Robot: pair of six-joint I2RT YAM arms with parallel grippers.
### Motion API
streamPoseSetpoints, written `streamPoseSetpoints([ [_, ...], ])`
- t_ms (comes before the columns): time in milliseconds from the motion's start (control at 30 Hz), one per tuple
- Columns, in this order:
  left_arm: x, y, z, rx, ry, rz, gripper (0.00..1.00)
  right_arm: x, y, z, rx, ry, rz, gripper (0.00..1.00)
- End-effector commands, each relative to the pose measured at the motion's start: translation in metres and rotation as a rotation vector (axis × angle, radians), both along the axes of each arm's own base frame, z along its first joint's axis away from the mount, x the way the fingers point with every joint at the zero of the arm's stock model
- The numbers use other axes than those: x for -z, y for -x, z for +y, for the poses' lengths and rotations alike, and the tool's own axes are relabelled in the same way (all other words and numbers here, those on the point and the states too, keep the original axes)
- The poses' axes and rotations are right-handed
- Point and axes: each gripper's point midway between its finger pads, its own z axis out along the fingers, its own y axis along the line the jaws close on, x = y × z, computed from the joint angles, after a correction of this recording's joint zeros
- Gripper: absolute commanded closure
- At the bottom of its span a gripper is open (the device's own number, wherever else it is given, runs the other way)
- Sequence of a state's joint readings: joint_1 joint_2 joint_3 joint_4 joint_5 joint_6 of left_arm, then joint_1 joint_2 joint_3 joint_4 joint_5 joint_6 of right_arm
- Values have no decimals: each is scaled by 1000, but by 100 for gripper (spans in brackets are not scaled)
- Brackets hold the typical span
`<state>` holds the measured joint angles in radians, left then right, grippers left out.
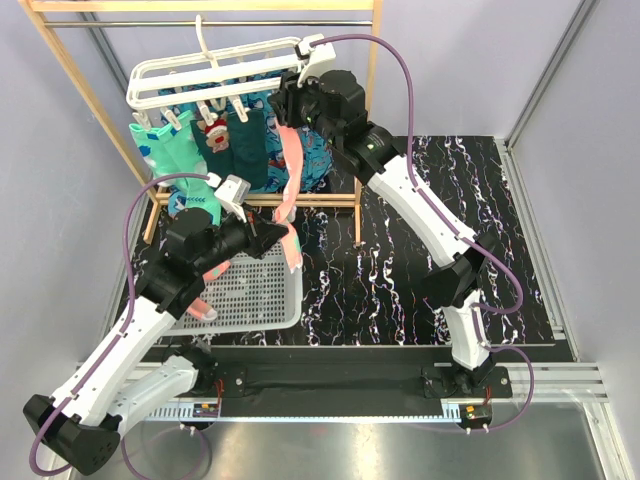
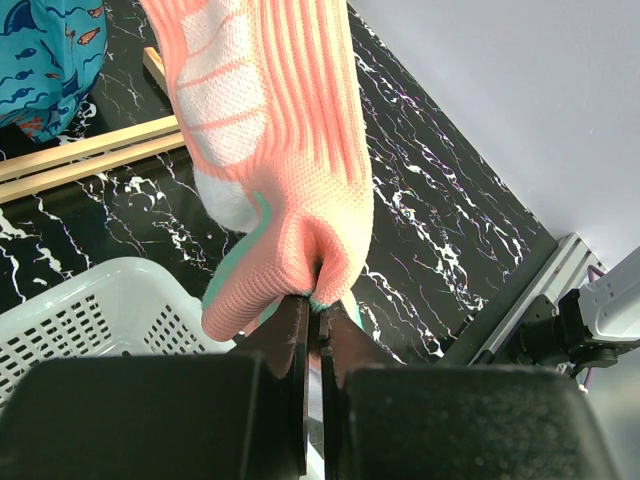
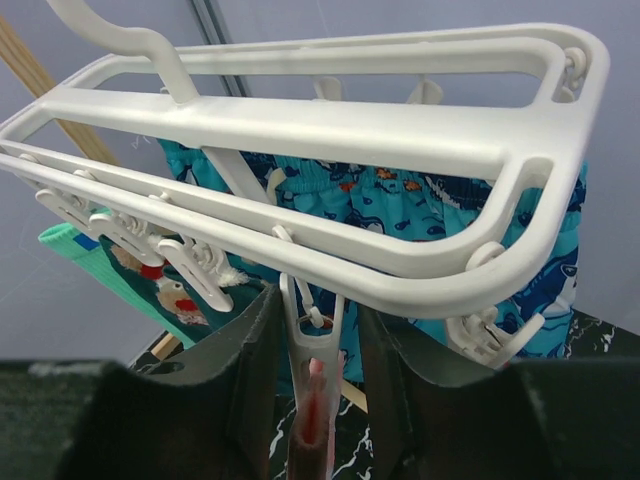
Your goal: Remove the socks clipped to the hanger
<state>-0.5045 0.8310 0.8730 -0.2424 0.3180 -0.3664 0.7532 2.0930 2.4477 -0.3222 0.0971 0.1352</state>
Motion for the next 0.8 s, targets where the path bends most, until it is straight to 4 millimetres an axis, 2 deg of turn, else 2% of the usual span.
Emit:
streamPoseSetpoints([
  [0, -17, -2, -2, 3, 32, -55, 100, -26, 4, -9, 42, -34, -33, 59],
  [133, -19, -3, -3, 5, 32, -59, 100, -30, 2, -14, 69, -41, -39, 62],
  [200, -19, -4, -3, 5, 31, -58, 100, -33, 3, -13, 64, -48, -48, 69],
  [233, -19, -4, -3, 6, 33, -57, 100, -34, 4, -12, 54, -48, -52, 81],
  [300, -19, -4, -4, 7, 33, -57, 100, -35, 5, -10, 36, -46, -60, 99],
  [467, -18, -4, -1, -8, 28, -54, 100, -38, 11, -9, 17, -57, -67, 100],
  [700, -9, -1, 7, -39, 10, -41, 100, -31, 11, -9, 17, -47, -50, 100],
  [767, -5, 0, 12, -64, -9, -22, 100, -31, 12, -10, 16, -49, -45, 92],
])
